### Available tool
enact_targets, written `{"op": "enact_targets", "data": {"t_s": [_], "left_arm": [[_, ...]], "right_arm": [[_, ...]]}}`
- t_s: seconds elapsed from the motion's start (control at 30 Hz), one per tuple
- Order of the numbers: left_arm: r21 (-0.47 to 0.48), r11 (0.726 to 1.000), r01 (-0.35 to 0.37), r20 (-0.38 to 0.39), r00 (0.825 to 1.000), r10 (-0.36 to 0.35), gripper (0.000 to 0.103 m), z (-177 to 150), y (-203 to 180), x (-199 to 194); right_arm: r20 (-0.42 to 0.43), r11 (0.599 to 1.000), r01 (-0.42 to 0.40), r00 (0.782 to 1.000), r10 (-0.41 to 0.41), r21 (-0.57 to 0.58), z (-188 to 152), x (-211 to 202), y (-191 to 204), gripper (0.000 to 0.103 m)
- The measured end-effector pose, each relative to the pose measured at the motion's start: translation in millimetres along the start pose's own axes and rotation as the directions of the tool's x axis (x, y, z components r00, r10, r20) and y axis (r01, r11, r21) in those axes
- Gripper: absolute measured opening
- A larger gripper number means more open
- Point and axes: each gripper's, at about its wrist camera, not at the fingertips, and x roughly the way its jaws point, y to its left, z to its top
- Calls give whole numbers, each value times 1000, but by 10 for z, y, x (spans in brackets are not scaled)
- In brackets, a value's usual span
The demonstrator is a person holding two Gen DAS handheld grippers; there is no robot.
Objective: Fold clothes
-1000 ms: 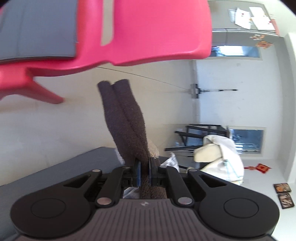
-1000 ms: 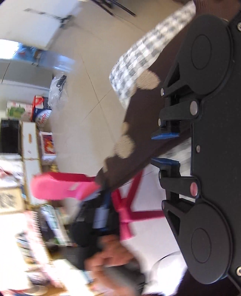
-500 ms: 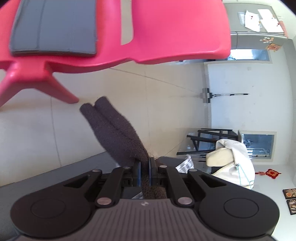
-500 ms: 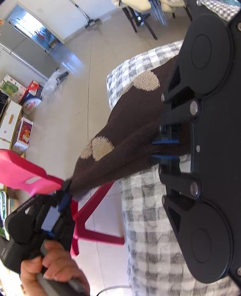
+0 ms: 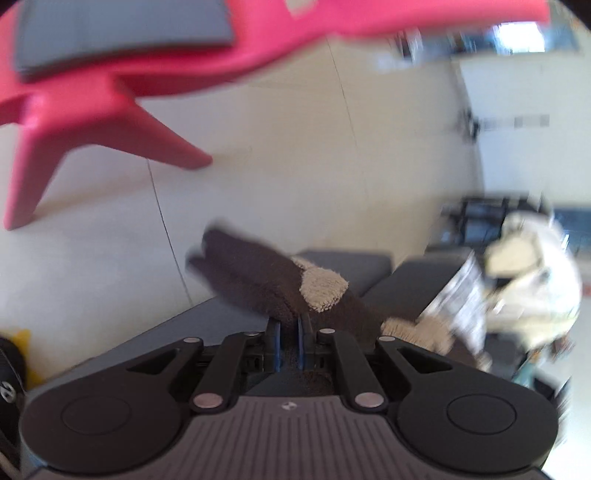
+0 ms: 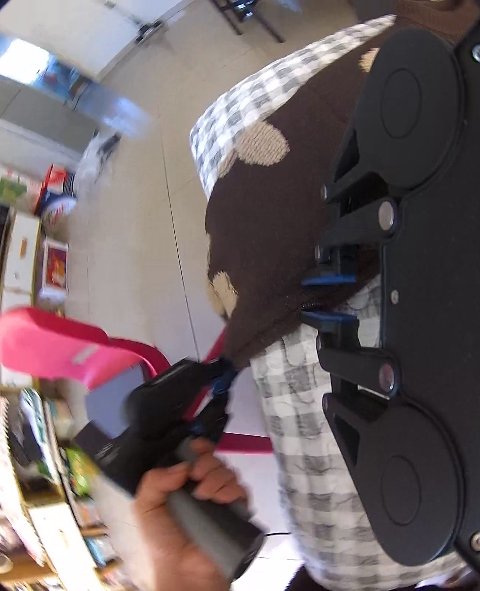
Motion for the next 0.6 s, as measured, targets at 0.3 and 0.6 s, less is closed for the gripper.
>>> {"op": "enact_targets", "data": {"t_s": [0.3,0.6], "left_arm": [[54,976,-212,127,971,204,57,50,-256,-425],[302,907,-295,291,934,207,80,-459,-908,-1050]], "right_arm": [[6,883,149,985,-170,446,-780,-878,-528,66],[-45,570,240,941,-334,786,-1973,-1751,-1035,70]]}}
